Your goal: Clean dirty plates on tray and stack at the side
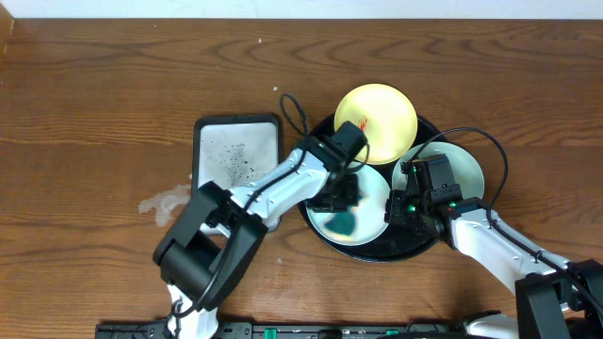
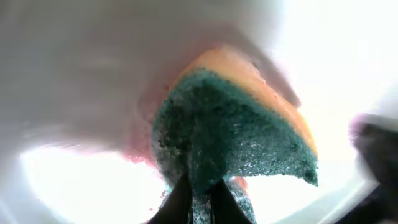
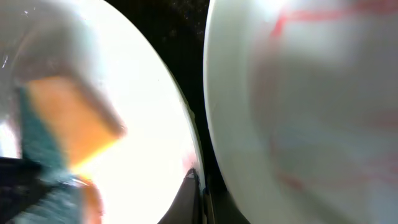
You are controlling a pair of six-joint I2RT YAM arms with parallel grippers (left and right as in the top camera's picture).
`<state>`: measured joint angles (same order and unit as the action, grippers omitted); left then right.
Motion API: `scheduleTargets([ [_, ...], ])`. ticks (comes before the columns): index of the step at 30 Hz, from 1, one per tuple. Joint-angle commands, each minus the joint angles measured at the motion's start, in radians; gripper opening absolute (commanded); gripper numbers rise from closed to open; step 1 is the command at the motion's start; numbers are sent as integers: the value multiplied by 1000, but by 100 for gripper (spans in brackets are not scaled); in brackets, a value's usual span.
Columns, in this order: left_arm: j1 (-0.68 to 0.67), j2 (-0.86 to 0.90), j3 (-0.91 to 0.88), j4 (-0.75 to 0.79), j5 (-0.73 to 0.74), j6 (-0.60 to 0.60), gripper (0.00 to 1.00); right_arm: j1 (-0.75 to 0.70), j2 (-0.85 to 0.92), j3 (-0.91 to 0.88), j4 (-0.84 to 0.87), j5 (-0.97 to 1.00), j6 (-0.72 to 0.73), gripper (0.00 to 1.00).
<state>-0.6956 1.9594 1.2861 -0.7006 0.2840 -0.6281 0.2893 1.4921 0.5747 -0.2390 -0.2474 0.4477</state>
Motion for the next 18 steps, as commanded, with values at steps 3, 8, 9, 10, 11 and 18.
scheduleTargets([
  [3,46,-17,-33,-62,-430,49,7,0,38,-36,-34,59,-14,1],
  [8,44,-121,-5,-70,-422,51,7,0,38,-36,-40,59,-14,1],
  [9,45,-148,-1,-68,-401,51,7,0,38,-36,-42,59,-14,1],
  [10,46,-173,3,-68,-386,51,7,0,38,-36,-42,59,-14,1],
  [11,48,-206,6,-68,-366,51,8,0,37,-36,-42,59,-14,1],
  [18,164,-430,5,-169,-317,81,8,0,37,-27,-49,64,-15,1],
])
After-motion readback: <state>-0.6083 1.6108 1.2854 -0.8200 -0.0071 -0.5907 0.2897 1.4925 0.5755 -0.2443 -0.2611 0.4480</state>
